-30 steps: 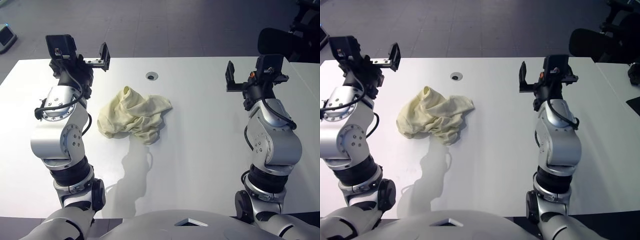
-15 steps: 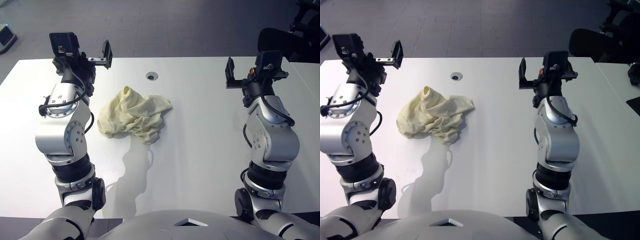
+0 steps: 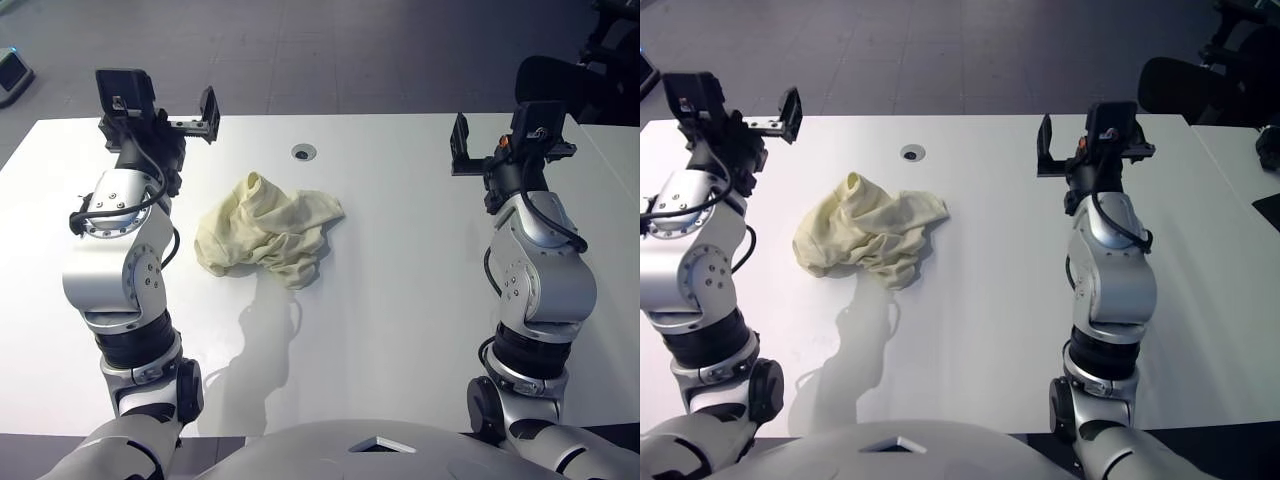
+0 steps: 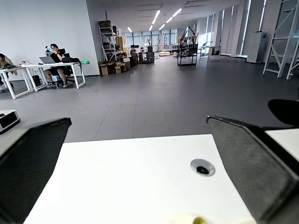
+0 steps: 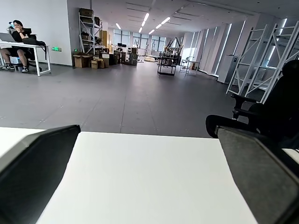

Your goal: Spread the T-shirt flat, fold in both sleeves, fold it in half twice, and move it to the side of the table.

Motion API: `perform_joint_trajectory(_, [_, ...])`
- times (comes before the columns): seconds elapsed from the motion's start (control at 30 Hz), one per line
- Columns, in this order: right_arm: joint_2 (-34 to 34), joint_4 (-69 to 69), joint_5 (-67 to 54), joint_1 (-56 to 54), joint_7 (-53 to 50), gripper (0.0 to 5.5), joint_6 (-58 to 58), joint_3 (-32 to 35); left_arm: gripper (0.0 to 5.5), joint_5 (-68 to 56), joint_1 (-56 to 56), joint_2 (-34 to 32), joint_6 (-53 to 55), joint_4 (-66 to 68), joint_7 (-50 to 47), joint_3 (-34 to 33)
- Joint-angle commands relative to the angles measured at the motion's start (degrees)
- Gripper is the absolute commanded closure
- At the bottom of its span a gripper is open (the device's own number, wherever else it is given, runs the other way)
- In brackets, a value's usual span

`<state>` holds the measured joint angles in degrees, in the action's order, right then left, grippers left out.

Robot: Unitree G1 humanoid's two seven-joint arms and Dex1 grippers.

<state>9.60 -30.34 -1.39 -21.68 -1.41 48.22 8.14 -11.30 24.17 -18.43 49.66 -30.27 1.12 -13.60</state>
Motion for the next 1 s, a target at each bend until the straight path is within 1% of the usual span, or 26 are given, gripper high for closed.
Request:
perform_joint_trajectory(0.03, [0.1, -1.3, 0.1, 0.2, -0.1, 0.13, 1.5, -0.3, 0.10, 10.5, -7.6, -12.2, -7.6, 5.7, 3.9, 6.9])
perform_joint_trajectory(0.1, [0.1, -1.6, 0.1, 0.4, 0.0, 0.13, 1.8, -0.3, 0.10, 13.8, -10.5, -15.7, -12.2, 9.6, 6.5, 9.8])
perform_joint_trajectory(0.17, [0.1, -1.5, 0.0, 0.3, 0.0, 0.13, 1.9, -0.3, 0.10, 15.0, -12.2, -16.7, -15.9, 12.6, 9.1, 12.5])
perform_joint_trajectory(0.23, [0.0, -1.5, 0.0, 0.2, 0.0, 0.13, 2.0, -0.4, 0.10, 16.6, -14.2, -17.7, -19.9, 14.7, 12.9, 17.4])
perform_joint_trajectory(0.33, [0.2, -1.3, -0.1, 0.0, 0.3, 0.13, 2.2, -0.7, 0.10, 18.8, -16.7, -17.9, -23.4, 16.1, 17.2, 23.7])
perform_joint_trajectory(0.47, [0.6, -1.5, -0.2, -0.6, 0.9, 0.13, 2.6, -0.8, 0.10, 25.5, -17.9, -22.3, -24.9, 15.2, 23.6, 31.3])
perform_joint_trajectory(0.53, [0.7, -1.6, -0.2, -0.9, 1.2, 0.13, 2.8, -1.0, 0.10, 25.6, -18.3, -22.0, -24.8, 13.7, 25.8, 32.4])
perform_joint_trajectory(0.73, [3.2, -1.0, -0.9, -0.2, 4.8, 0.13, 3.2, -2.6, 0.10, 18.2, -18.7, -12.7, -17.0, 4.1, 28.5, 32.1])
perform_joint_trajectory(0.8, [5.3, -1.2, -2.0, 0.4, 8.1, 0.13, 4.2, -4.2, 0.10, 16.8, -18.8, -10.2, -13.8, 0.5, 28.6, 33.0])
perform_joint_trajectory(0.9, [8.5, -2.1, -3.5, 1.6, 12.8, 0.13, 4.8, -6.7, 0.10, 16.5, -18.9, -8.7, -10.4, -2.7, 28.2, 33.6])
perform_joint_trajectory(1.0, [13.0, -3.8, -4.6, 2.8, 18.9, 0.13, 4.5, -12.0, 0.10, 14.1, -19.3, -7.3, -7.0, -5.7, 28.7, 32.7])
